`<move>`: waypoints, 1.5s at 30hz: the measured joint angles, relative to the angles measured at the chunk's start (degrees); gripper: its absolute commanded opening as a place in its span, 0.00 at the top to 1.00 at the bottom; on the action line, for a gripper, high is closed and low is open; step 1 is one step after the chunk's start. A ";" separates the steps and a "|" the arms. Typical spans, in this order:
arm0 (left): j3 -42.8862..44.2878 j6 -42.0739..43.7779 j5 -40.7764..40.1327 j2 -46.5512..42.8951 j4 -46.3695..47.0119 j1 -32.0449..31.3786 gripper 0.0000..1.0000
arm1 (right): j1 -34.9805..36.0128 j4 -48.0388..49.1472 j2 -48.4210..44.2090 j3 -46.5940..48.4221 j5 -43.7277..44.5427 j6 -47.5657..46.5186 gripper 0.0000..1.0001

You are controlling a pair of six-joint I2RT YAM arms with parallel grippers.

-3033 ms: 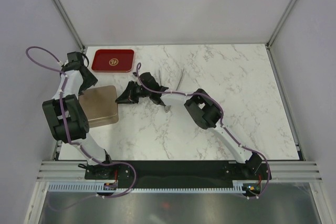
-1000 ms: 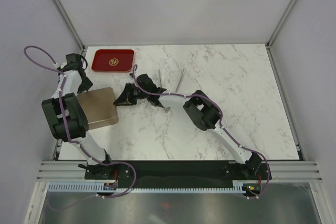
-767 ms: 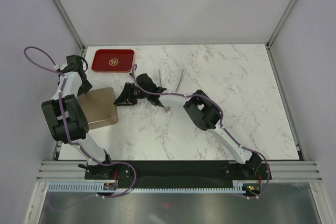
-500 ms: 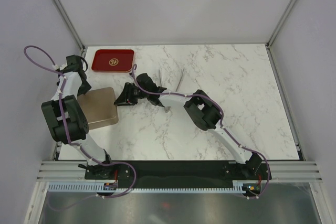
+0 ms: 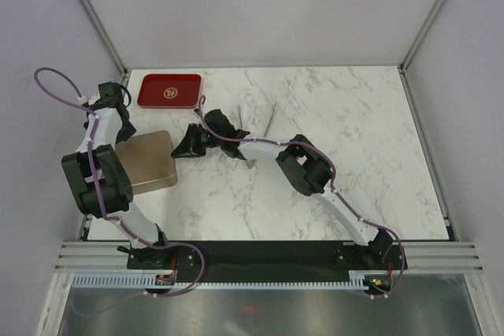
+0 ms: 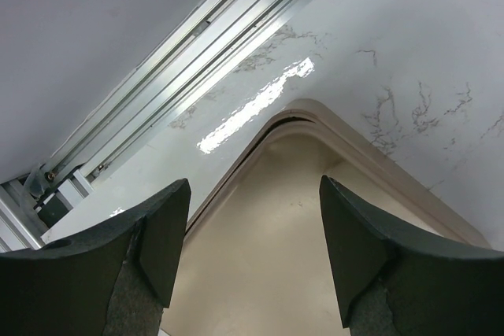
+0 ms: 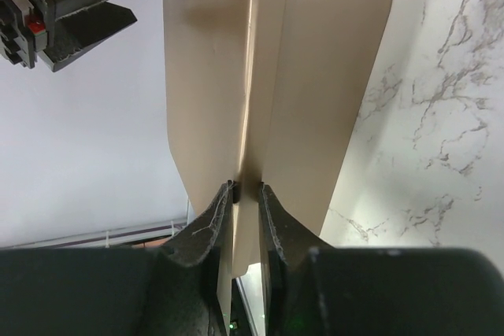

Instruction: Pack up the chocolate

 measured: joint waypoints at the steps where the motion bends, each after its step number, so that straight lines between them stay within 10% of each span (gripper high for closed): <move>1: 0.00 0.00 0.09 0.00 -0.02 0.00 0.26 | 0.04 0.17 0.00 0.00 0.00 0.26 0.90; 30: -1.07 -0.02 3.17 0.00 -0.07 -0.79 0.30 | 1.09 9.57 -0.13 -4.15 1.64 6.29 0.99; 45: -2.93 -1.57 4.13 -0.59 1.90 -2.08 0.31 | 0.74 3.30 -5.70 -5.75 5.40 -0.76 0.67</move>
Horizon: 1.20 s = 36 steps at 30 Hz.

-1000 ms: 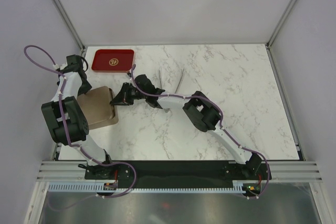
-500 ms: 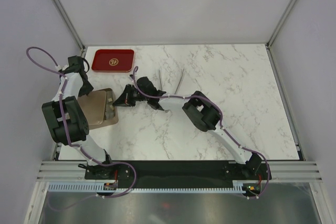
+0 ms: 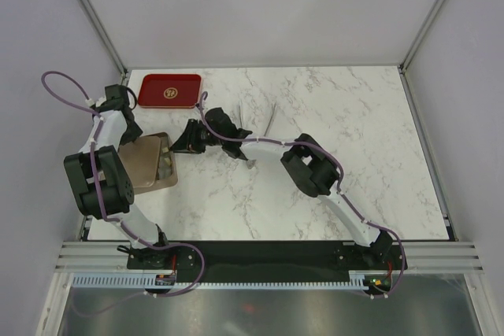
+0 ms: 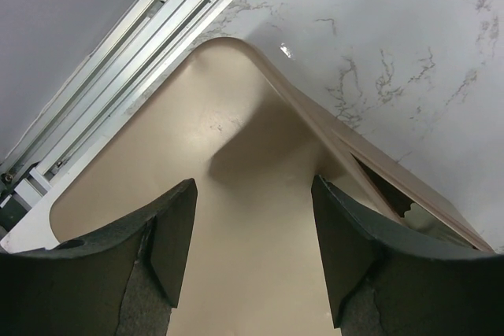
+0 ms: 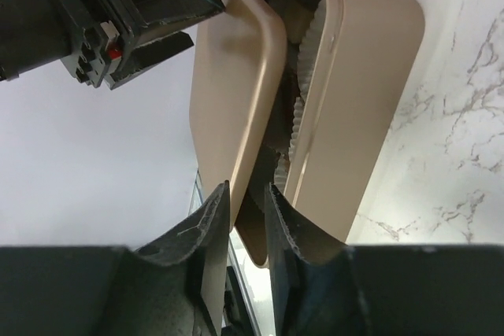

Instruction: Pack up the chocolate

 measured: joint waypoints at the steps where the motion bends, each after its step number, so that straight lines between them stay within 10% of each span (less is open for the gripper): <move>1: 0.00 -0.11 -0.02 -0.04 0.02 -0.31 0.31 | 0.11 -0.48 -0.07 0.44 0.44 -0.35 0.67; 36: -0.20 -1.38 1.97 -0.04 0.13 -1.36 0.31 | 8.63 -10.62 4.20 11.15 18.62 -1.42 0.52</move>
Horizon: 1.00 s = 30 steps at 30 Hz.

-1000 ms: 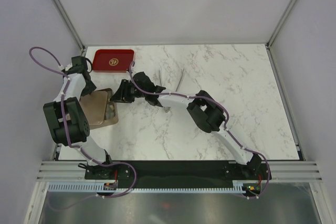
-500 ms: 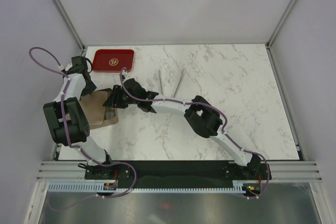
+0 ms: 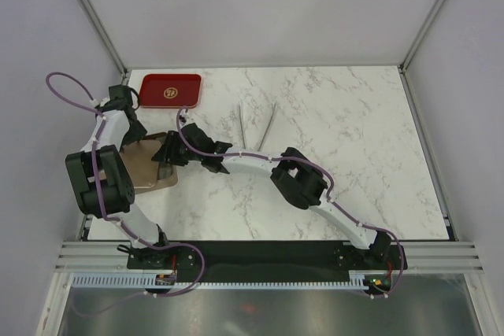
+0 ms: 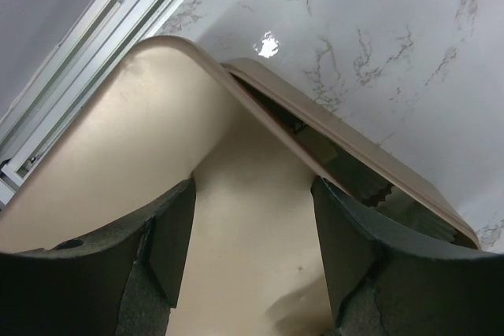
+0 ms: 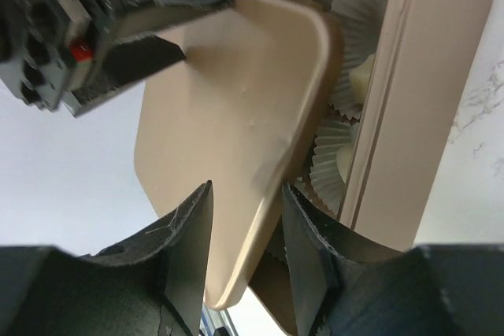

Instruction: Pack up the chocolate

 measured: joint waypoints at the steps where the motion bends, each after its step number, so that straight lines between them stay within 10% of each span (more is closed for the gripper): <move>1: -0.20 -0.02 0.15 0.20 -0.28 -0.11 0.31 | 0.00 -0.07 0.09 0.15 0.15 0.13 0.52; 30: 0.13 -0.02 1.36 -0.13 -1.81 -0.26 0.31 | 1.07 -4.15 0.07 1.99 6.14 -1.92 0.54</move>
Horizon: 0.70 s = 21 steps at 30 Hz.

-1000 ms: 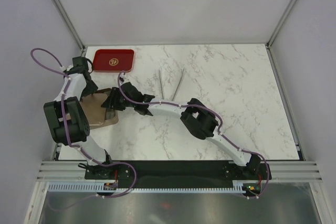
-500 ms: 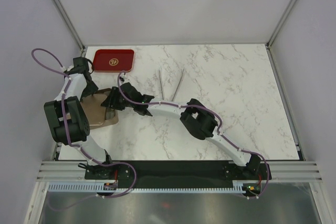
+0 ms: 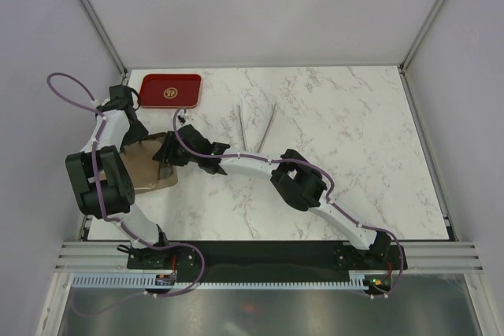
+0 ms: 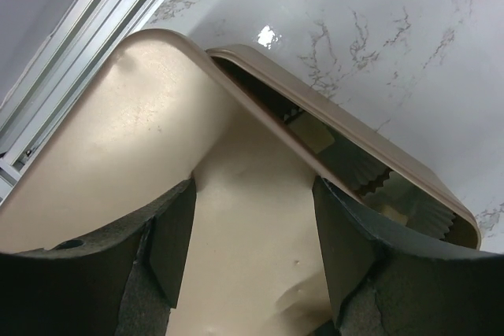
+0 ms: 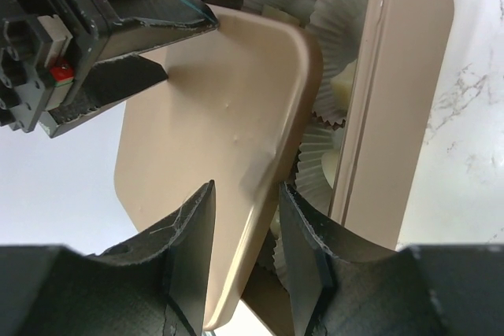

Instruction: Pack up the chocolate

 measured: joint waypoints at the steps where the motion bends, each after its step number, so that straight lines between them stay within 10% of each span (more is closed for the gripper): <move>1: 0.00 0.00 0.02 -0.13 -0.15 -0.02 0.31 | 0.04 -0.28 -0.07 0.02 0.15 -0.07 0.54; 21: -0.13 0.00 0.15 -1.70 -1.20 -0.02 0.31 | 0.68 -1.46 -0.61 -0.20 0.57 2.34 0.52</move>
